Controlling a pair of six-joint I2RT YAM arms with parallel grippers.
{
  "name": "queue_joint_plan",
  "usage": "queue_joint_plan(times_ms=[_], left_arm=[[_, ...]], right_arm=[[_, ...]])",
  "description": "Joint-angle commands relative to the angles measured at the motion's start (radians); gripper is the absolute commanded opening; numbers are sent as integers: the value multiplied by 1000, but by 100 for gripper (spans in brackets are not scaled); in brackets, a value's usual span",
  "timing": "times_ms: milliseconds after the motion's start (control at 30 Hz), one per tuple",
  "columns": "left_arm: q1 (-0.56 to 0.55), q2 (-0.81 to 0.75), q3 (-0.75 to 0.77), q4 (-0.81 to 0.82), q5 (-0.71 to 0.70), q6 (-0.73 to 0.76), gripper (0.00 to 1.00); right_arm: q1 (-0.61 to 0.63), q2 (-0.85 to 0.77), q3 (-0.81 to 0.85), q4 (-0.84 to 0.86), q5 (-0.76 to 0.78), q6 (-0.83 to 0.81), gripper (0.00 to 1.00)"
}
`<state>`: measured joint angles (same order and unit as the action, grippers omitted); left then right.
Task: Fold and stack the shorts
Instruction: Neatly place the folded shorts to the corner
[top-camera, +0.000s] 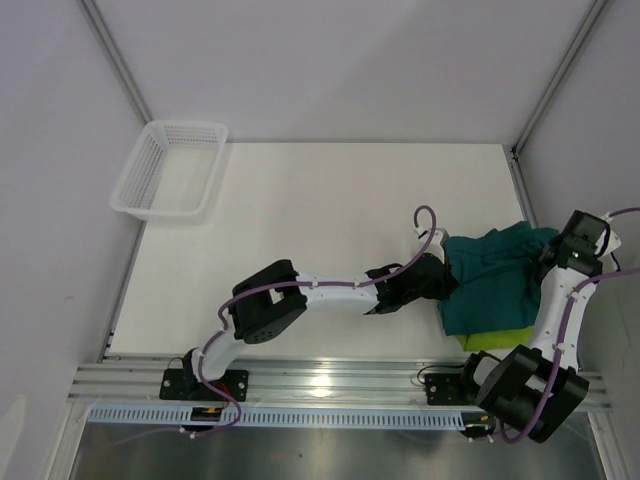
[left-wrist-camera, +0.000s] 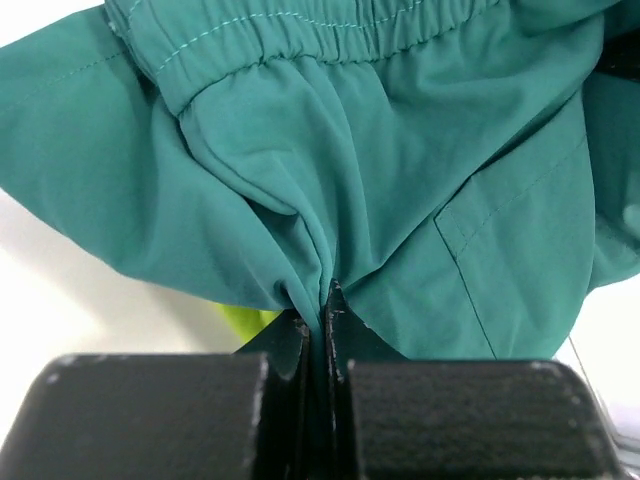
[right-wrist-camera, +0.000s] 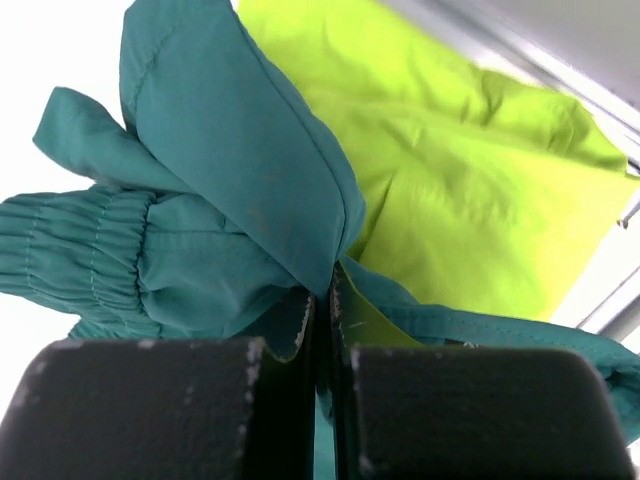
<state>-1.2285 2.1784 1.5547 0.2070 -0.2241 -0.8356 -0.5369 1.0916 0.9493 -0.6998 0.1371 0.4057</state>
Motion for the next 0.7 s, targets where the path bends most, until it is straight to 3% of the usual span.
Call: queue_joint_plan(times_ms=[0, 133, 267, 500, 633, 667], left_arm=[[-17, 35, 131, 8, -20, 99, 0], [-17, 93, 237, -6, -23, 141, 0], [-22, 175, 324, -44, 26, 72, 0], [-60, 156, 259, -9, -23, 21, 0], [-66, 162, 255, -34, -17, 10, 0], [-66, 164, 249, -32, -8, 4, 0]], right_arm=[[-80, 13, 46, 157, -86, 16, 0], [-116, 96, 106, 152, -125, 27, 0], [-167, 136, 135, 135, -156, 15, 0], [-179, 168, 85, 183, -185, 18, 0], [-183, 159, 69, 171, -119, 33, 0], [-183, 149, 51, 172, -91, 42, 7]])
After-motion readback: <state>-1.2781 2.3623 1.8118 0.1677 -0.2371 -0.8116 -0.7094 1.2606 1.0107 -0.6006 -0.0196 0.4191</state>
